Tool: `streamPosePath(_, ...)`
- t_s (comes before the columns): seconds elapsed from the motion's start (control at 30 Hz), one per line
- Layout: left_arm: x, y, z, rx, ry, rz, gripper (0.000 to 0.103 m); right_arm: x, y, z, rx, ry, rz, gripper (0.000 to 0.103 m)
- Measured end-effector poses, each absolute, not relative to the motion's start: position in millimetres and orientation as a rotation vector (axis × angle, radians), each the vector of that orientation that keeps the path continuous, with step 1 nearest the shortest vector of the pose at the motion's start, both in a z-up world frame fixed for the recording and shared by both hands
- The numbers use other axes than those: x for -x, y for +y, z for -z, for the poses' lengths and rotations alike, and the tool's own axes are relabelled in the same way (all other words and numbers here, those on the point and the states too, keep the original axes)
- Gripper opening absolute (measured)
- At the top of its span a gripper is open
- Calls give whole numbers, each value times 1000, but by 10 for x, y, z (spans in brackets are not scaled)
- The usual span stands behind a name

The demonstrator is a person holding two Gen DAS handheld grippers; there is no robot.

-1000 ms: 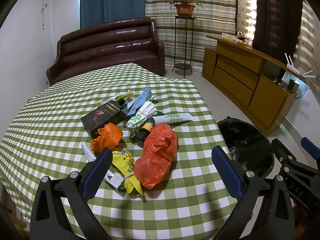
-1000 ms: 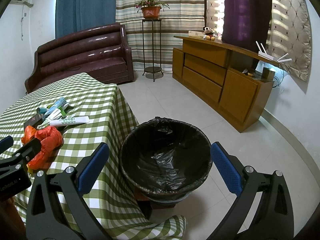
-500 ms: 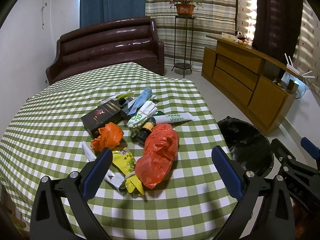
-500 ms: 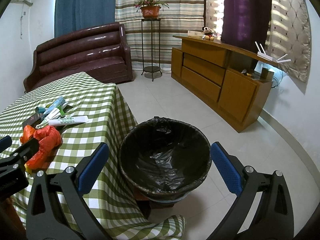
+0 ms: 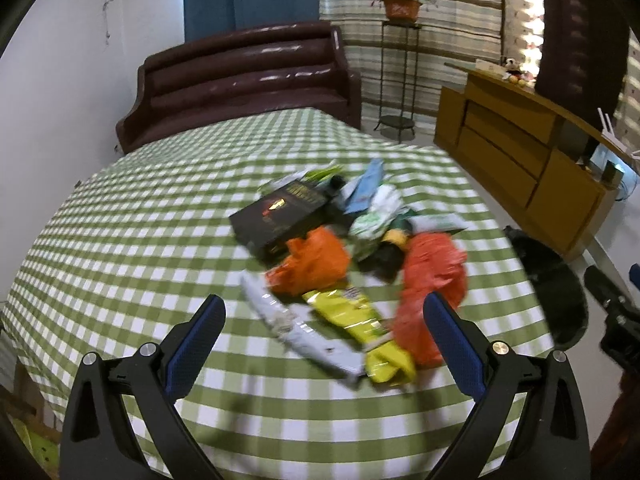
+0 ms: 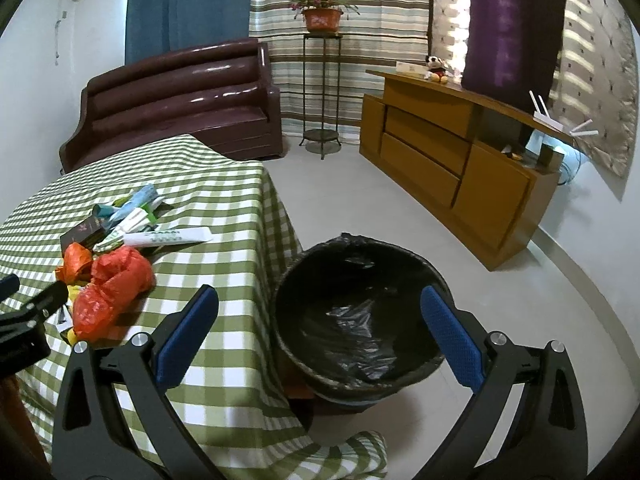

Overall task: Collect trash
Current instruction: 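Reach the left gripper to the white wrapper and close on it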

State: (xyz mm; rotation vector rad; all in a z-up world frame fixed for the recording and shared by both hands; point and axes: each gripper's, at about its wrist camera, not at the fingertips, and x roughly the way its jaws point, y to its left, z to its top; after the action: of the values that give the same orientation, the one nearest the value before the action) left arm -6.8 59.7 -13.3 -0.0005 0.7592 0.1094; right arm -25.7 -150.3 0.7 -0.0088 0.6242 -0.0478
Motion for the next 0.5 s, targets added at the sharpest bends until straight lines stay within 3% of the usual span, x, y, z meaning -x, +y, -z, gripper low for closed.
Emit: streamPosePath(0.5, 10, 904, 294, -2, 840, -123, 96, 164, -1265, 88, 32, 661, 28, 99)
